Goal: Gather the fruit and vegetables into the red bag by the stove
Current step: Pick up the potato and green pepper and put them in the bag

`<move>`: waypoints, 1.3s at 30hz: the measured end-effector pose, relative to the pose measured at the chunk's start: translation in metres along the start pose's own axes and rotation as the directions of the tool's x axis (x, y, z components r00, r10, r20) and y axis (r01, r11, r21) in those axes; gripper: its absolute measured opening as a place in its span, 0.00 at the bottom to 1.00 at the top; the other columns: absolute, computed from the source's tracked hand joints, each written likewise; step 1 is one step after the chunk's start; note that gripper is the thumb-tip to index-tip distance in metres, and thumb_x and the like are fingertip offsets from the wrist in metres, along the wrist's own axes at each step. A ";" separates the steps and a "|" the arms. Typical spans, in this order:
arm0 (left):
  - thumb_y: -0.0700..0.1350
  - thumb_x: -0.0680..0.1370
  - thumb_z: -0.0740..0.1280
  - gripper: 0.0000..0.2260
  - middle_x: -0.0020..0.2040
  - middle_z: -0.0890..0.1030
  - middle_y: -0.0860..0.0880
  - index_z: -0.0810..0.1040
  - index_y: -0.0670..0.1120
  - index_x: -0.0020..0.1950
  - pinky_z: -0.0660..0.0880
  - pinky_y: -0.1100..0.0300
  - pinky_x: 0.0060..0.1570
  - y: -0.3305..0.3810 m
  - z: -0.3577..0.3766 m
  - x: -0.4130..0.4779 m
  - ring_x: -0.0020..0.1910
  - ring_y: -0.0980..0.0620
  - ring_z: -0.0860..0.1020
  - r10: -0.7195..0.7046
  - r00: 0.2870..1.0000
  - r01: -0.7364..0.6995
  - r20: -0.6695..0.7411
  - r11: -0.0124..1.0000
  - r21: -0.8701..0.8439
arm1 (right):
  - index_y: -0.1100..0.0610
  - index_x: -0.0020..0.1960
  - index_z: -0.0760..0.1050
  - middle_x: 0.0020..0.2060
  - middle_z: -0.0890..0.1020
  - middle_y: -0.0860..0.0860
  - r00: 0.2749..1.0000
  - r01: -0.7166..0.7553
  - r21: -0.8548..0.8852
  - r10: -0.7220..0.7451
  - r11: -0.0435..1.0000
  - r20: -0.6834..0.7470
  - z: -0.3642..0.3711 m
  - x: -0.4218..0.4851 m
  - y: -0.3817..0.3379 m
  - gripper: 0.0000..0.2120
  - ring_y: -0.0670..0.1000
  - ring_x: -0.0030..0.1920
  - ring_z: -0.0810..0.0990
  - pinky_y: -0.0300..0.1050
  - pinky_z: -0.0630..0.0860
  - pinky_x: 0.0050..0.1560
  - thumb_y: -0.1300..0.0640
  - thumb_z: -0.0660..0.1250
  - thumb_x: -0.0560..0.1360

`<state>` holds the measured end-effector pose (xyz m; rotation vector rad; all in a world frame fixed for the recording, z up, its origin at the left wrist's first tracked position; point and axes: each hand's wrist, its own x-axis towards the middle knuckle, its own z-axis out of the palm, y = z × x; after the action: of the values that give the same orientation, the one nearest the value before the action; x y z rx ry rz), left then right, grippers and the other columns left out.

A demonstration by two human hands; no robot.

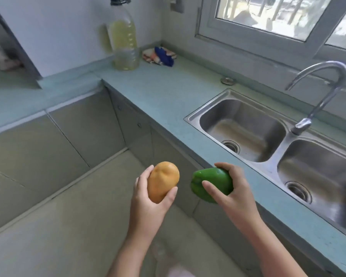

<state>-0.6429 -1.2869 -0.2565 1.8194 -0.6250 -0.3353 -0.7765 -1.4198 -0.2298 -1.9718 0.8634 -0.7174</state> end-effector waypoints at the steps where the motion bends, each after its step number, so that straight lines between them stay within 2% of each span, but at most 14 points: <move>1: 0.49 0.66 0.75 0.28 0.60 0.73 0.55 0.66 0.59 0.62 0.64 0.80 0.45 -0.001 -0.006 0.011 0.54 0.72 0.69 -0.006 1.000 0.007 -0.027 1.000 0.009 | 0.40 0.53 0.69 0.51 0.73 0.44 1.000 0.007 0.010 -0.007 1.000 0.024 0.009 0.012 -0.002 0.20 0.39 0.52 0.72 0.31 0.70 0.50 0.47 0.72 0.65; 4: 0.53 0.66 0.75 0.28 0.59 0.73 0.55 0.66 0.60 0.61 0.64 0.80 0.45 -0.002 -0.022 0.049 0.53 0.73 0.69 -0.013 0.995 0.017 -0.104 0.999 0.037 | 0.46 0.55 0.71 0.50 0.74 0.46 0.998 0.054 0.020 -0.055 0.998 0.037 0.033 0.057 -0.014 0.20 0.35 0.51 0.71 0.24 0.66 0.47 0.54 0.74 0.66; 8: 0.49 0.67 0.76 0.28 0.60 0.73 0.56 0.67 0.59 0.61 0.65 0.80 0.46 0.000 -0.039 0.098 0.54 0.72 0.69 -0.008 0.992 0.015 -0.127 0.998 0.058 | 0.46 0.54 0.70 0.49 0.74 0.47 0.993 0.110 0.042 -0.112 0.993 0.043 0.060 0.106 -0.026 0.19 0.34 0.50 0.71 0.22 0.65 0.46 0.55 0.74 0.66; 11: 0.50 0.66 0.75 0.28 0.60 0.72 0.57 0.66 0.61 0.61 0.64 0.80 0.47 0.000 -0.054 0.123 0.55 0.70 0.68 0.005 0.987 0.008 -0.158 0.996 0.085 | 0.45 0.53 0.71 0.50 0.75 0.47 0.990 0.088 0.094 -0.097 0.992 0.100 0.081 0.133 -0.033 0.19 0.35 0.50 0.72 0.22 0.66 0.44 0.51 0.74 0.66; 14: 0.51 0.66 0.76 0.29 0.60 0.72 0.59 0.65 0.65 0.60 0.65 0.78 0.50 -0.005 -0.073 0.136 0.57 0.69 0.69 -0.001 0.972 0.024 -0.235 0.995 0.096 | 0.41 0.51 0.70 0.51 0.76 0.46 0.978 0.087 0.121 -0.107 0.989 0.176 0.109 0.160 -0.044 0.18 0.36 0.50 0.73 0.22 0.67 0.43 0.43 0.69 0.63; 17: 0.55 0.63 0.74 0.27 0.59 0.72 0.61 0.65 0.66 0.58 0.65 0.78 0.49 -0.015 -0.102 0.137 0.56 0.69 0.69 -0.049 0.935 0.081 -0.350 0.994 0.077 | 0.44 0.53 0.71 0.51 0.76 0.46 0.949 0.132 0.135 -0.165 0.982 0.269 0.146 0.178 -0.064 0.20 0.34 0.50 0.72 0.22 0.66 0.43 0.44 0.68 0.63; 21: 0.58 0.61 0.72 0.27 0.59 0.73 0.61 0.66 0.65 0.57 0.66 0.78 0.48 -0.033 -0.150 0.132 0.56 0.69 0.70 -0.118 0.850 0.157 -0.513 0.987 0.034 | 0.45 0.54 0.70 0.51 0.74 0.43 0.862 0.233 0.174 -0.286 0.957 0.418 0.202 0.181 -0.100 0.18 0.33 0.51 0.71 0.21 0.65 0.44 0.49 0.71 0.66; 26: 0.57 0.61 0.72 0.29 0.58 0.74 0.60 0.67 0.61 0.59 0.66 0.78 0.47 -0.059 -0.215 0.117 0.55 0.68 0.70 -0.165 0.731 0.217 -0.662 0.976 -0.004 | 0.46 0.54 0.70 0.50 0.74 0.44 0.753 0.304 0.227 -0.379 0.925 0.537 0.275 0.171 -0.147 0.19 0.33 0.51 0.70 0.21 0.64 0.45 0.49 0.71 0.66; 30: 0.58 0.61 0.72 0.29 0.58 0.73 0.61 0.67 0.59 0.60 0.65 0.80 0.46 -0.087 -0.276 0.105 0.55 0.70 0.69 -0.190 0.646 0.251 -0.739 0.967 -0.029 | 0.47 0.54 0.70 0.50 0.74 0.46 0.685 0.350 0.254 -0.431 0.902 0.587 0.343 0.152 -0.186 0.19 0.34 0.51 0.70 0.21 0.65 0.45 0.56 0.73 0.67; 34: 0.56 0.61 0.72 0.27 0.58 0.73 0.62 0.68 0.61 0.58 0.66 0.80 0.46 -0.111 -0.351 0.090 0.55 0.69 0.70 -0.211 0.569 0.248 -0.795 0.966 -0.078 | 0.48 0.54 0.71 0.49 0.74 0.47 0.598 0.390 0.276 -0.470 0.878 0.649 0.418 0.119 -0.231 0.19 0.34 0.51 0.70 0.22 0.65 0.45 0.56 0.73 0.67; 39: 0.62 0.59 0.70 0.28 0.57 0.73 0.62 0.68 0.63 0.57 0.67 0.77 0.48 -0.131 -0.457 0.064 0.55 0.68 0.71 -0.203 0.463 0.239 -0.863 0.966 -0.099 | 0.47 0.55 0.71 0.48 0.72 0.44 0.469 0.427 0.349 -0.535 0.834 0.703 0.508 0.069 -0.308 0.19 0.34 0.50 0.70 0.22 0.66 0.44 0.56 0.73 0.67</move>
<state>-0.3218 -0.9319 -0.2230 1.8133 0.3537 0.4632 -0.2649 -1.1112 -0.1956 -2.1183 -0.3102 -0.1105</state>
